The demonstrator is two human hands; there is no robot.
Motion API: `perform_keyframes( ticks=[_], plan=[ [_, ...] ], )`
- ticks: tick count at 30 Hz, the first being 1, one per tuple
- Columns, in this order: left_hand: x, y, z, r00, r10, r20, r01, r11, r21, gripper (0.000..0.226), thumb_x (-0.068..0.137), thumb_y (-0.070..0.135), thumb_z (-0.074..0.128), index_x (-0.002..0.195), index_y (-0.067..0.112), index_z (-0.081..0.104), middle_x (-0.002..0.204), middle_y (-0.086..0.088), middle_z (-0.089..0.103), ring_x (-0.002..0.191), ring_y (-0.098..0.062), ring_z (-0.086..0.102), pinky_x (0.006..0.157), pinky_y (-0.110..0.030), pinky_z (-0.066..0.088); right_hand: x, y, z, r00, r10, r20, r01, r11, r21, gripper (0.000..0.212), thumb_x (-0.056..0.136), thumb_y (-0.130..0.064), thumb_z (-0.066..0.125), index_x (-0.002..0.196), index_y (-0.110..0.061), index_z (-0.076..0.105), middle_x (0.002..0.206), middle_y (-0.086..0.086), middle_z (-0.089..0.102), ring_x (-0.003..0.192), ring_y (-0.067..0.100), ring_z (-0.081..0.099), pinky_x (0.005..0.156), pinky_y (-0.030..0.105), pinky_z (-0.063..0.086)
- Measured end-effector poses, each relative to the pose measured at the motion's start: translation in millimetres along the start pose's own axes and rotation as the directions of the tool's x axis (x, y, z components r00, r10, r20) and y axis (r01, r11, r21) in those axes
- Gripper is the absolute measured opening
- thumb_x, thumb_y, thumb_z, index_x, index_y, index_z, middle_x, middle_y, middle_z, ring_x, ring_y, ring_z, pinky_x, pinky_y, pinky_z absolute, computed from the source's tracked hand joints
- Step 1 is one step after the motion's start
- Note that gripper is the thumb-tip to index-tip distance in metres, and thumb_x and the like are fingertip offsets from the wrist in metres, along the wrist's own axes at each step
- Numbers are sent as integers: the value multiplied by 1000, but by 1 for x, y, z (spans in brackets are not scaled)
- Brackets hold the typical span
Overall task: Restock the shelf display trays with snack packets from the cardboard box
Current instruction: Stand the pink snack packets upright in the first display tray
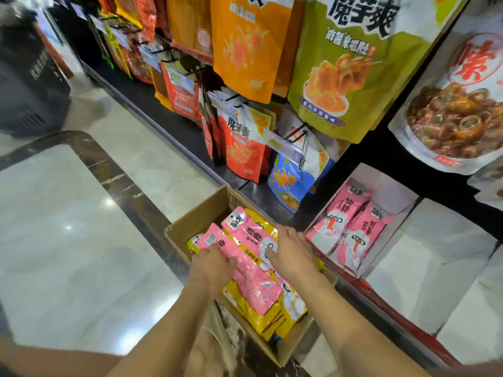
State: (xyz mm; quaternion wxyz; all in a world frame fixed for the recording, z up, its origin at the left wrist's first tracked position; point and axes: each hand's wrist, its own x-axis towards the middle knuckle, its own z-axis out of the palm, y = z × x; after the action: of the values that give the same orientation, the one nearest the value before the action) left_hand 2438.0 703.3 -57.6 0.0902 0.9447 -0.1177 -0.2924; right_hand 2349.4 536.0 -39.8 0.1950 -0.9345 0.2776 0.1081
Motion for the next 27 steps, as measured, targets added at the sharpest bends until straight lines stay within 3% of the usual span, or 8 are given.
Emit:
perform_keyframes(
  ticks=[6, 11, 14, 21, 24, 26, 27],
  plan=[
    [13, 5, 21, 995, -48, 92, 67, 975, -212, 79, 94, 56, 48, 147, 1, 30, 145, -19, 41, 131, -34, 47, 101, -38, 44, 15, -3, 20, 998, 30, 48, -28, 999, -27, 59, 97, -46, 57, 144, -15, 39, 143, 9, 49, 129, 31, 44, 103, 42, 40],
    [20, 15, 29, 978, -127, 163, 172, 938, -302, 110, 89, 67, 52, 156, -1, -2, 158, -19, 9, 139, -37, 37, 108, -41, 39, 28, -3, 39, 997, 46, 59, -37, 989, -146, 68, 95, -58, 54, 148, -19, 36, 144, 9, 45, 131, 31, 39, 106, 44, 38],
    [25, 14, 33, 978, -142, 152, 182, 937, -298, 114, 88, 67, 54, 155, -2, -6, 161, -14, 0, 140, -35, 38, 107, -41, 40, 36, -3, 44, 997, 54, 59, -43, 984, -172, 68, 94, -60, 55, 147, -21, 36, 143, 9, 44, 130, 30, 39, 105, 43, 37],
    [31, 15, 37, 982, -148, 113, 179, 920, -348, 89, 92, 43, 54, 155, 1, 7, 160, -11, 12, 133, -36, 45, 101, -41, 42, 45, -3, 43, 992, 103, 68, -100, 994, -50, 61, 88, -56, 67, 133, -19, 49, 138, 5, 53, 127, 29, 43, 101, 44, 35],
    [35, 11, 29, 991, -119, 65, 135, 880, -456, 70, 94, 28, 52, 154, 9, 21, 152, -12, 29, 132, -35, 44, 104, -41, 39, 43, 0, 42, 995, 77, 59, -78, 996, 30, 50, 87, -52, 70, 122, -19, 58, 127, 5, 62, 118, 30, 54, 96, 42, 45],
    [37, 5, 22, 997, -82, 8, 73, 834, -547, 57, 91, 20, 51, 146, 20, 38, 133, -13, 51, 115, -34, 55, 98, -39, 46, 40, 3, 40, 996, 72, 52, -77, 990, 115, 44, 88, -48, 72, 119, -19, 62, 118, 5, 64, 109, 27, 58, 88, 39, 51],
    [38, 1, 19, 997, -71, -16, 47, 796, -603, 50, 89, 17, 50, 138, 26, 46, 118, -10, 60, 99, -31, 62, 88, -38, 51, 38, 3, 37, 995, 82, 54, -90, 983, 160, 42, 88, -46, 73, 119, -19, 63, 114, 4, 62, 106, 26, 60, 86, 37, 52]
  ],
)
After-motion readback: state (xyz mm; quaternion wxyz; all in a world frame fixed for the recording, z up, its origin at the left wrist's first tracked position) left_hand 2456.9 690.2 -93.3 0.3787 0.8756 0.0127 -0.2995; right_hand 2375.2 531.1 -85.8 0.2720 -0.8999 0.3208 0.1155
